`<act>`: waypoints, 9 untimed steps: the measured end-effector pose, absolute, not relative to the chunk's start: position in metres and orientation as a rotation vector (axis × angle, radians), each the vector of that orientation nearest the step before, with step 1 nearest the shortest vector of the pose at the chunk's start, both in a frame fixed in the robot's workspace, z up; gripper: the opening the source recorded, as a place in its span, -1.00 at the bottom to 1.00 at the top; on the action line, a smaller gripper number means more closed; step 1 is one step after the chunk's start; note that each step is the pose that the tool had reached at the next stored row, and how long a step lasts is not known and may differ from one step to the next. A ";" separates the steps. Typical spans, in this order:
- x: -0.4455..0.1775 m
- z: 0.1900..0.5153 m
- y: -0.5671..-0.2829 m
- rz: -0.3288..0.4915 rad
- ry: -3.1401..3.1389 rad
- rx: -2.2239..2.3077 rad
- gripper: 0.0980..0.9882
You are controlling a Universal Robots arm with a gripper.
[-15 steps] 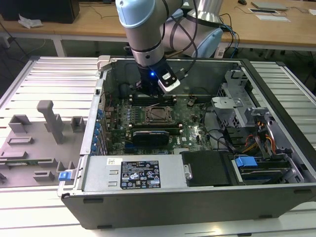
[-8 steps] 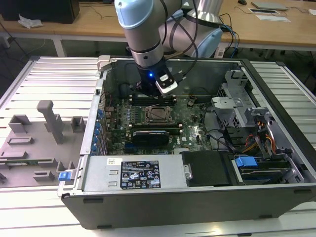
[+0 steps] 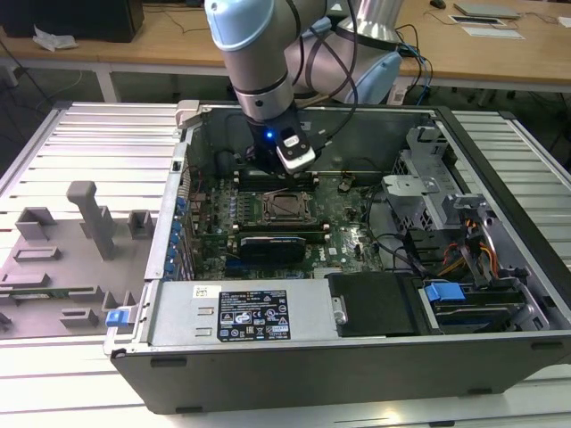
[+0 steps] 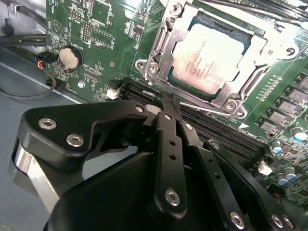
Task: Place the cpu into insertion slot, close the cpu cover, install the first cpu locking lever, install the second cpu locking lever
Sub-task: 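Install the first cpu locking lever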
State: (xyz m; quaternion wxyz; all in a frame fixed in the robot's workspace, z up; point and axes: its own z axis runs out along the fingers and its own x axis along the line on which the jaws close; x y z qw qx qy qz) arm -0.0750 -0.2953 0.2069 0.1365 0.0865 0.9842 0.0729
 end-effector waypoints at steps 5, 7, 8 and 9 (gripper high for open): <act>-0.075 0.206 -0.292 0.206 2.844 0.287 -0.98; -0.075 0.206 -0.292 0.199 2.837 0.332 -0.98; -0.076 0.206 -0.292 0.198 2.835 0.344 -0.98; -0.076 0.206 -0.291 0.196 2.833 0.357 -0.98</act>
